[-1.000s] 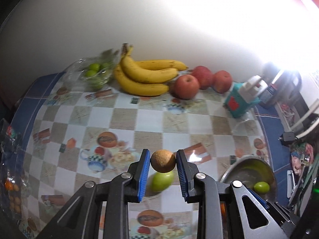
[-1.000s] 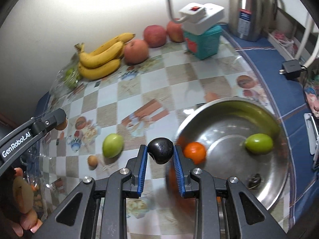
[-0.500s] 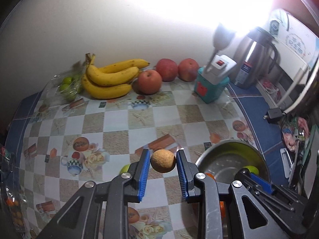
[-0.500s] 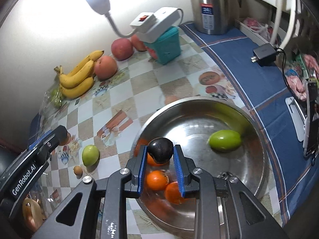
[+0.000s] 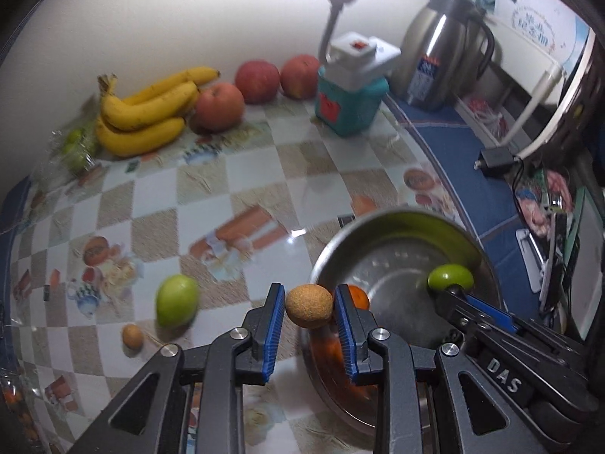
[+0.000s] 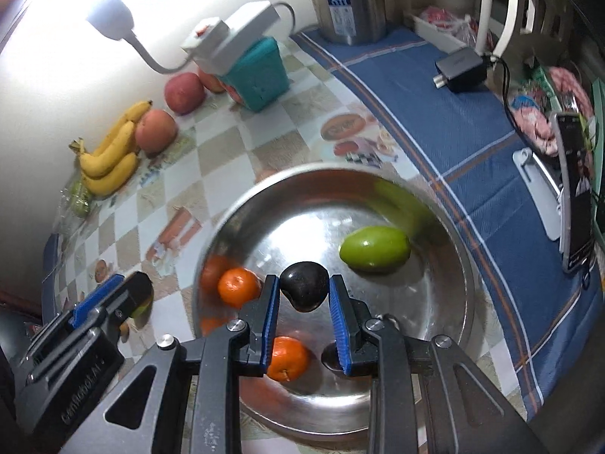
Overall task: Organize fruits
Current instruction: 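Carry the kiwi and plum into the steel basin and lower them, then open both tools to release the kiwi and plum, then lift away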
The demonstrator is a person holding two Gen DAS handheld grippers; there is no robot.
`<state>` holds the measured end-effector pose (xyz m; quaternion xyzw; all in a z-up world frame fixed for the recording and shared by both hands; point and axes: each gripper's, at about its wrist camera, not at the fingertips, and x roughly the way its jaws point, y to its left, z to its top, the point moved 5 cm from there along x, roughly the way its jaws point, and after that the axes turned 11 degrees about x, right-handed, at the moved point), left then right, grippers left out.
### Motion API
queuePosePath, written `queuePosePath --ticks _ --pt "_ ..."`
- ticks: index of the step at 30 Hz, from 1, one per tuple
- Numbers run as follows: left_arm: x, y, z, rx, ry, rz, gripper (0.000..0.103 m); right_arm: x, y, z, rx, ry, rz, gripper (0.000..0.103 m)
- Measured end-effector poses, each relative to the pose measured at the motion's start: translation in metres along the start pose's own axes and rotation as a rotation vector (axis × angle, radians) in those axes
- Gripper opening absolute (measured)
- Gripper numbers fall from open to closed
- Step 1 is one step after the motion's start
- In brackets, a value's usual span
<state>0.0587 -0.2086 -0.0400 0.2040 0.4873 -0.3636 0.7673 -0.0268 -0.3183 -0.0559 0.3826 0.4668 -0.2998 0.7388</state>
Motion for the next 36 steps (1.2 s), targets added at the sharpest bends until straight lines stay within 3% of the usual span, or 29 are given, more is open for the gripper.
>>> queuePosePath --ticks 5,18,26,36 --pt "0.012 -0.006 -0.007 0.0 0.038 -0.023 0.029 0.023 -0.004 -0.007 0.005 0.065 -0.022 0.028" --pt "0.032 -0.017 -0.018 0.004 0.108 -0.072 0.029 0.043 -0.011 -0.014 0.02 0.12 -0.06 0.028" --pt "0.037 -0.016 -0.02 -0.007 0.123 -0.087 0.029 0.044 -0.012 -0.015 0.028 0.127 -0.068 0.028" --pt "0.033 -0.013 -0.019 -0.036 0.119 -0.115 0.03 0.036 -0.01 -0.011 0.026 0.106 -0.058 0.036"
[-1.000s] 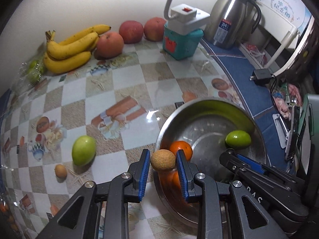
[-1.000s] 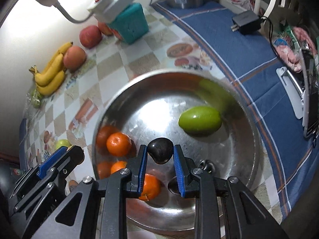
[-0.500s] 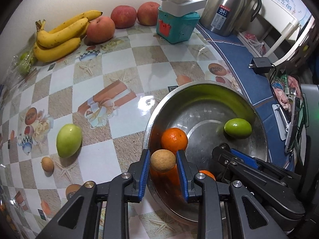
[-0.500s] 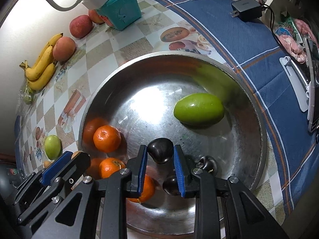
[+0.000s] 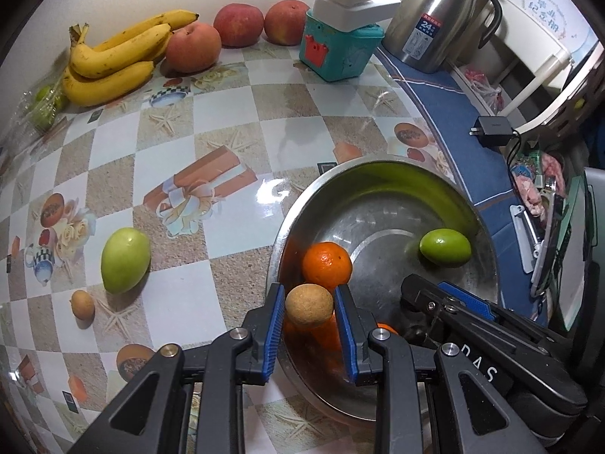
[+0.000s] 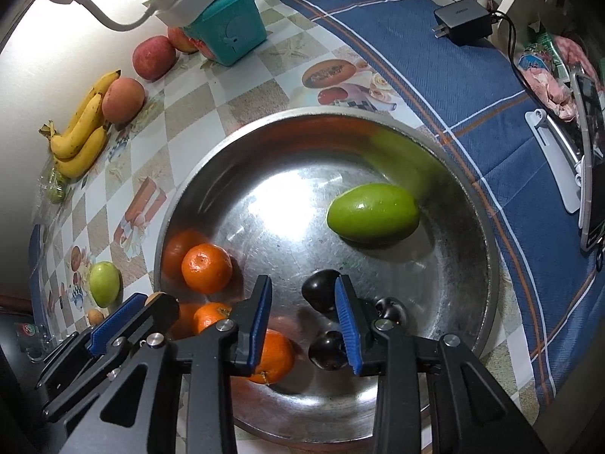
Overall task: Organize fruits
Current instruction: 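Open both tools to release the kiwi and plum, then lift away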
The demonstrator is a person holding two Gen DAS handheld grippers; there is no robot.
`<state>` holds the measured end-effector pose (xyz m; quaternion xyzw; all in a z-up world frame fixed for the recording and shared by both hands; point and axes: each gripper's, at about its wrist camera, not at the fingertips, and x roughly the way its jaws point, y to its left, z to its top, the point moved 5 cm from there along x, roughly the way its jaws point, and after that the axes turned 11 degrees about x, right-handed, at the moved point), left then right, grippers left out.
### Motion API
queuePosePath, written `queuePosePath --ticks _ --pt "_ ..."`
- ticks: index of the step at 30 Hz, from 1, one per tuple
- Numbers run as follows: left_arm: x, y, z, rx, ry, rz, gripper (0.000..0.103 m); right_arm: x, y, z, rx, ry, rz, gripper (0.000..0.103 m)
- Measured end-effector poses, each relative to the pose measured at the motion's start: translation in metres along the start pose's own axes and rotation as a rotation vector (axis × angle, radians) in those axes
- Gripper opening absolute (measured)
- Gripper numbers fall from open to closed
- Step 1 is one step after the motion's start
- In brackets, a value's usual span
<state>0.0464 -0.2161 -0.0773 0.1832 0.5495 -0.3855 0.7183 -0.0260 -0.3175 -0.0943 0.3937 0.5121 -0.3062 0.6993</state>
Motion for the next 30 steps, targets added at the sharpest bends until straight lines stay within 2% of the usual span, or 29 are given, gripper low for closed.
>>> queuePosePath --ticks 14,24,26,28,30 --pt "-0.009 0.006 0.002 -0.03 -0.016 -0.022 0.031 -0.023 0.003 0.004 -0.005 -0.045 0.026 0.036" --pt "-0.014 0.038 0.001 -0.111 -0.023 0.014 0.031 -0.024 0.004 0.004 -0.011 -0.042 0.028 0.036" --pt "-0.015 0.046 -0.001 -0.126 -0.021 0.041 0.036 -0.023 0.005 0.005 -0.011 -0.043 0.03 0.038" --pt "-0.015 0.057 -0.003 -0.147 -0.017 0.076 0.057 -0.025 0.005 0.005 -0.009 -0.051 0.038 0.042" --pt "-0.018 0.07 -0.005 -0.178 -0.019 0.101 0.063 -0.026 0.007 0.006 -0.012 -0.059 0.042 0.051"
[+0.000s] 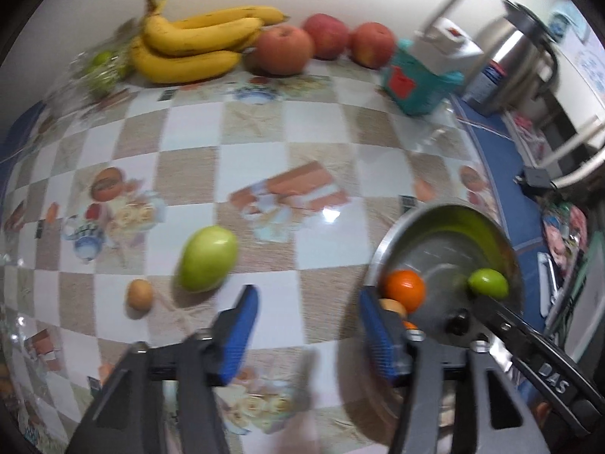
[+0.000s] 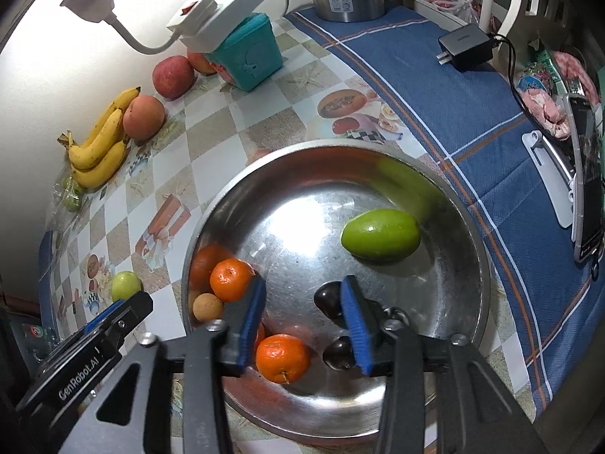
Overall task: Organize fruits
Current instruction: 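Open both tools to release the kiwi and plum, then lift away, then move both tools out of the basin toward the green fruit and kiwi on the table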
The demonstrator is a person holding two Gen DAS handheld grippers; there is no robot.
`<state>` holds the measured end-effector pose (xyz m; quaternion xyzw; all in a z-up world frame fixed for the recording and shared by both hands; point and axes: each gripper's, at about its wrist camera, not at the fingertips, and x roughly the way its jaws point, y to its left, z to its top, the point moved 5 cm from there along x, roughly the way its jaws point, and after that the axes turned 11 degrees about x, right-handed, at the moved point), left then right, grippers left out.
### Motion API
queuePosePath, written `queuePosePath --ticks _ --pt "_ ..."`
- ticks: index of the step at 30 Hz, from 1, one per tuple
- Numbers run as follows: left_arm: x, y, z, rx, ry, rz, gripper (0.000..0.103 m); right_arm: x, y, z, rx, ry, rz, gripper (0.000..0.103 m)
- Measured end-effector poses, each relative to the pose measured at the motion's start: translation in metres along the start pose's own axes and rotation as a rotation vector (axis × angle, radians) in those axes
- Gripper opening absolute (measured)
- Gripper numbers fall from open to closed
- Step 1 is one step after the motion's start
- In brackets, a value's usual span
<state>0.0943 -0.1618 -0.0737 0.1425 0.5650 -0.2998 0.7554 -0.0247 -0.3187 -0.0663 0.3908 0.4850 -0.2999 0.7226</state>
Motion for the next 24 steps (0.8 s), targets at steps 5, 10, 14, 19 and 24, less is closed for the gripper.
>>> queuePosePath --ticks 5,10,14,19,24 --pt "-0.004 0.025 -0.001 -0.048 -0.016 0.045 0.076 0.002 0.005 -0.001 -0.019 -0.002 0.0 0.061" --pt "-0.003 0.043 -0.003 -0.092 -0.004 0.086 0.086 0.002 0.013 -0.002 -0.058 -0.018 -0.007 0.07" --pt "0.0 0.05 -0.005 -0.11 0.006 0.106 0.094 0.002 0.018 -0.004 -0.078 -0.021 -0.003 0.079" --pt "0.004 0.051 -0.007 -0.098 0.013 0.137 0.101 0.002 0.022 -0.006 -0.098 -0.03 -0.005 0.084" --pt "0.008 0.053 -0.008 -0.092 0.023 0.151 0.103 0.001 0.023 -0.005 -0.1 -0.039 -0.005 0.084"
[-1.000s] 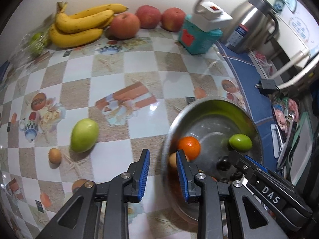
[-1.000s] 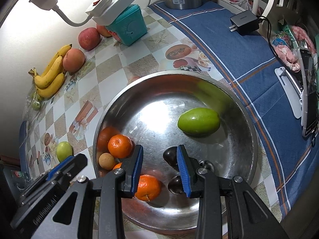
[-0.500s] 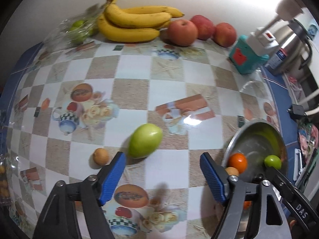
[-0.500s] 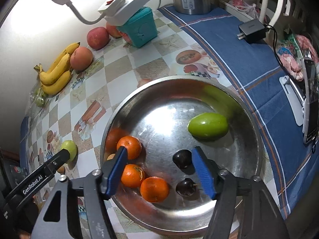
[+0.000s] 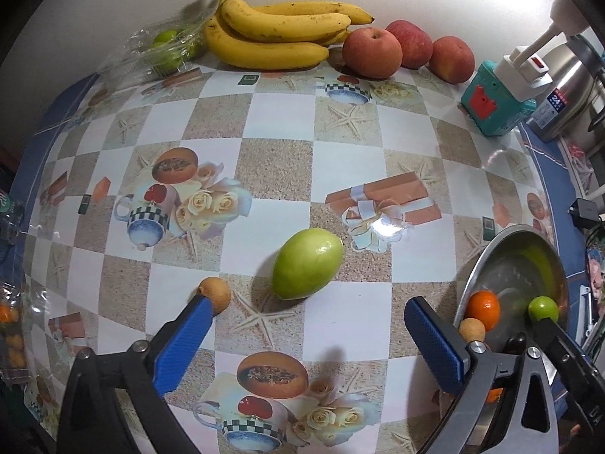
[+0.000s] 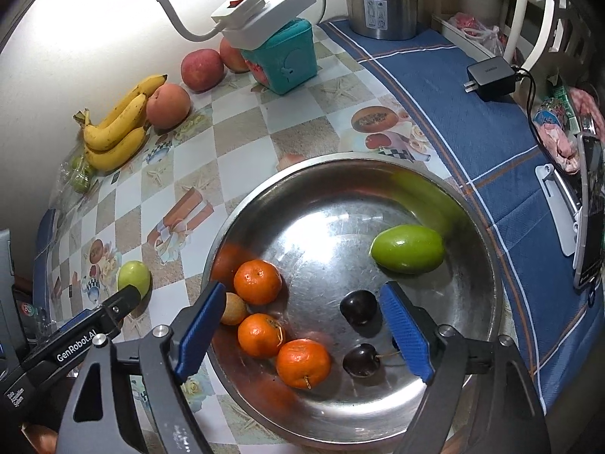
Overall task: Organize fruits
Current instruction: 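Move both tools out of the basin toward the green fruit and kiwi on the table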
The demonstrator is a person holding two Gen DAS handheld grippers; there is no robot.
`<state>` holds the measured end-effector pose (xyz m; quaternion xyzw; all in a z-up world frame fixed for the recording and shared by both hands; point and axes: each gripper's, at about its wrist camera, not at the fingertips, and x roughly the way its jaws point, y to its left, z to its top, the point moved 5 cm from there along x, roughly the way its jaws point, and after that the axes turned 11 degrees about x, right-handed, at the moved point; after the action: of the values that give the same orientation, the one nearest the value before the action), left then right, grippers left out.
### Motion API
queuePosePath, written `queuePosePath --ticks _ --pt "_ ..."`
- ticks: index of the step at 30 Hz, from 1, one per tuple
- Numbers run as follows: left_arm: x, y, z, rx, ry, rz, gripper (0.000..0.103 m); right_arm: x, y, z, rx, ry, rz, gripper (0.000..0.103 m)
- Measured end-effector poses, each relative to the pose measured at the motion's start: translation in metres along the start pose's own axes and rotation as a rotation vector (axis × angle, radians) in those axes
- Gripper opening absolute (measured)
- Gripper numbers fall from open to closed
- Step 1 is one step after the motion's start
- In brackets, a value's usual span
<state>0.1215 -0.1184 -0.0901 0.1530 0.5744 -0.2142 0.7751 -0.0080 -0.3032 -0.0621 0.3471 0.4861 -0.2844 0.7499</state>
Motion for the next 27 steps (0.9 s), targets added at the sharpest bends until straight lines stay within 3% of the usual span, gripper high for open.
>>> queuePosePath --ticks 7,9,10,27 --pt "0.002 -0.001 -0.002 0.016 0.004 0.014 0.103 -0.002 0.002 0.001 -0.007 -0.007 0.004 0.085" --pt "0.003 -0.001 -0.002 0.017 0.004 0.02 0.103 -0.002 0.003 0.001 -0.006 -0.006 0.005 0.099" --pt "0.003 -0.001 -0.002 0.019 0.004 0.023 0.103 -0.001 0.003 0.001 -0.005 -0.008 0.007 0.1" --pt "-0.004 0.003 -0.003 0.031 -0.022 0.037 0.103 -0.006 0.011 0.001 -0.026 -0.042 0.03 0.101"
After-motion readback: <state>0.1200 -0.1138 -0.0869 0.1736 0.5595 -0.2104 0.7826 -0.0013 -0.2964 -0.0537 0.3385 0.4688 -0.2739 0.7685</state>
